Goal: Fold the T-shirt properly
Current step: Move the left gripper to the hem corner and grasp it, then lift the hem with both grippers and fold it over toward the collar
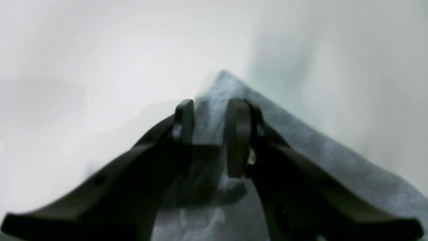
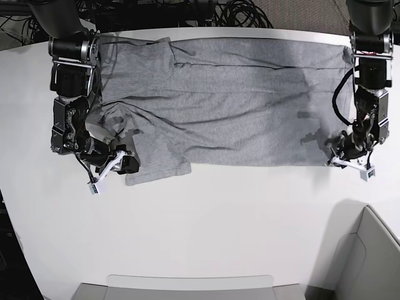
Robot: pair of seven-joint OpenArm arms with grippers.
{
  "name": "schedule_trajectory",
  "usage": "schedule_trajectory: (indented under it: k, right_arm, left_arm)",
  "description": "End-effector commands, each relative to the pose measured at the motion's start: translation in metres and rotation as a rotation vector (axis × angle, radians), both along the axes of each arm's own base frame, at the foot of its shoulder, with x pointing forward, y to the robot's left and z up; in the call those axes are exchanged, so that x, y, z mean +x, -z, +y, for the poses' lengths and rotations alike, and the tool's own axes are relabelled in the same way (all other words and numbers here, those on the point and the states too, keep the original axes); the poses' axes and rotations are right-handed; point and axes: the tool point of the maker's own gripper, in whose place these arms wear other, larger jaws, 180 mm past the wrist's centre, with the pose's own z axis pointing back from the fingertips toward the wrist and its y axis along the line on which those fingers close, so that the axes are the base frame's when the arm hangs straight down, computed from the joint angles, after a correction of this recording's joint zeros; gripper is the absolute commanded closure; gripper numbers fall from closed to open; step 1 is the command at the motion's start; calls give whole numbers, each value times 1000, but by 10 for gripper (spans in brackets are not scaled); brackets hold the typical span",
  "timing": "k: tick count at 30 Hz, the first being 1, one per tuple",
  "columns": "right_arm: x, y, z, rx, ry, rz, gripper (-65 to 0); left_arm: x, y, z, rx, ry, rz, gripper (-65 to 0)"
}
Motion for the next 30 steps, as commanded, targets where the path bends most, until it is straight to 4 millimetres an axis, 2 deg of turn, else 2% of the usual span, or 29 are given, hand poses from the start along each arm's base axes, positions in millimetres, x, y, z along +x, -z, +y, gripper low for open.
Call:
schedule_trajectory:
  k: [1, 3, 6, 8, 11, 12, 19, 22, 25, 28, 30]
  right_arm:
    - [-10, 11, -9, -74, -32, 64, -203]
    - [-10, 11, -10, -76, -32, 65, -200]
    - [-9, 11, -9, -78, -35, 63, -181]
    - [-7, 9, -9, -79, -35, 58, -123]
    - [-2, 4, -10, -81, -30, 45, 0]
    - [0, 2, -11, -82, -29, 41, 0]
    - [22, -17, -18, -171, -51, -5, 0]
    - [37, -43, -16, -232, -69, -93, 0]
    - [49, -68, -13, -284, -84, -172, 0]
    - [53, -80, -12, -303, -87, -205, 0]
    - [52, -80, -12, -304, -87, -206, 0]
  left_arm:
    - [4, 0, -7, 8, 41, 19, -182]
    - [5, 8, -18, 34, 78, 41, -180]
    - [5, 11, -18, 47, 74, 47, -170]
    - [4, 10, -15, 39, 59, 45, -133]
    - [4, 7, -8, 35, 38, 39, -37]
    - [4, 6, -6, 33, 31, 36, -3]
    - [3, -6, 15, -2, -54, -15, 0]
    - [8, -21, 18, 1, -60, -70, 0]
    - [14, -46, 21, 13, -62, -150, 0]
    - [19, -64, 22, 18, -65, -204, 0]
    - [19, -66, 21, 17, -58, -202, 0]
